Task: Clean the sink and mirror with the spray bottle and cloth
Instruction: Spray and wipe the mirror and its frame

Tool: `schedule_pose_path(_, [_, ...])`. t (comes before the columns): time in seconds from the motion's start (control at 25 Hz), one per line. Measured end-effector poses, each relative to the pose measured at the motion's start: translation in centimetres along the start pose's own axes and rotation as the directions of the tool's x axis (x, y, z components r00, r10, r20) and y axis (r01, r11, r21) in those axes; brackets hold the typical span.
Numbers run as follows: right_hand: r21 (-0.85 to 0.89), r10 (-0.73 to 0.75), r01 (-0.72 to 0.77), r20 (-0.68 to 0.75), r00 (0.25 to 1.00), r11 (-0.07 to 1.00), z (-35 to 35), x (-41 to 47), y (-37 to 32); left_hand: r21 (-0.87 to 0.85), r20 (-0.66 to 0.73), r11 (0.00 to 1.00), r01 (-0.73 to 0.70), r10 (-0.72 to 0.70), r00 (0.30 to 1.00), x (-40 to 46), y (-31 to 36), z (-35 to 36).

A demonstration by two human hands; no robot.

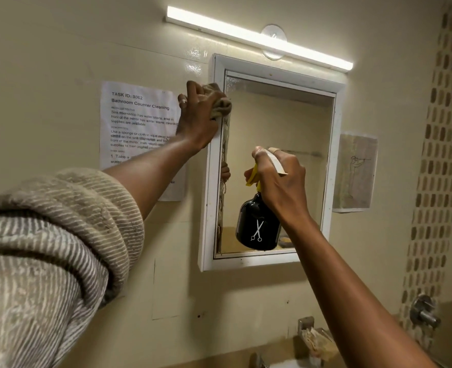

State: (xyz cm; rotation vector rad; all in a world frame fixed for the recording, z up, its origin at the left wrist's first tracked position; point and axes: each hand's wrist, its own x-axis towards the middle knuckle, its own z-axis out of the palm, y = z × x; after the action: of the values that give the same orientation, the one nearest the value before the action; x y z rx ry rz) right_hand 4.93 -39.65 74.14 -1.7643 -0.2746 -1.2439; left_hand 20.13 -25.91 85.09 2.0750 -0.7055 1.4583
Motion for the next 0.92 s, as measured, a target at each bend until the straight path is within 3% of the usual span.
schedule_pose_path(0.32, [0.039,0.06,-0.061,0.009,0.998,0.997,-0.1,-1.7,0.4,-0.091,0.082,0.993,-0.077,0.085,0.993,-14.4,-1.5,2.9])
schedule_pose_path(0.6, [0.067,0.111,-0.112,0.018,0.994,0.991,0.7,-3.2,1.5,-0.059,0.225,0.99,0.128,-0.112,0.968,-27.4,-1.8,6.7])
schedule_pose_path(0.8, [0.009,0.129,-0.129,0.003,0.992,0.992,0.2,-3.4,2.5,-0.037,0.363,0.988,0.151,-0.128,0.923,-33.3,-2.3,8.0])
schedule_pose_path(0.92, [0.013,0.139,-0.139,-0.01,0.99,0.99,-0.2,-3.3,2.6,-0.109,0.429,0.985,0.131,-0.073,0.9,-34.3,-2.9,6.9])
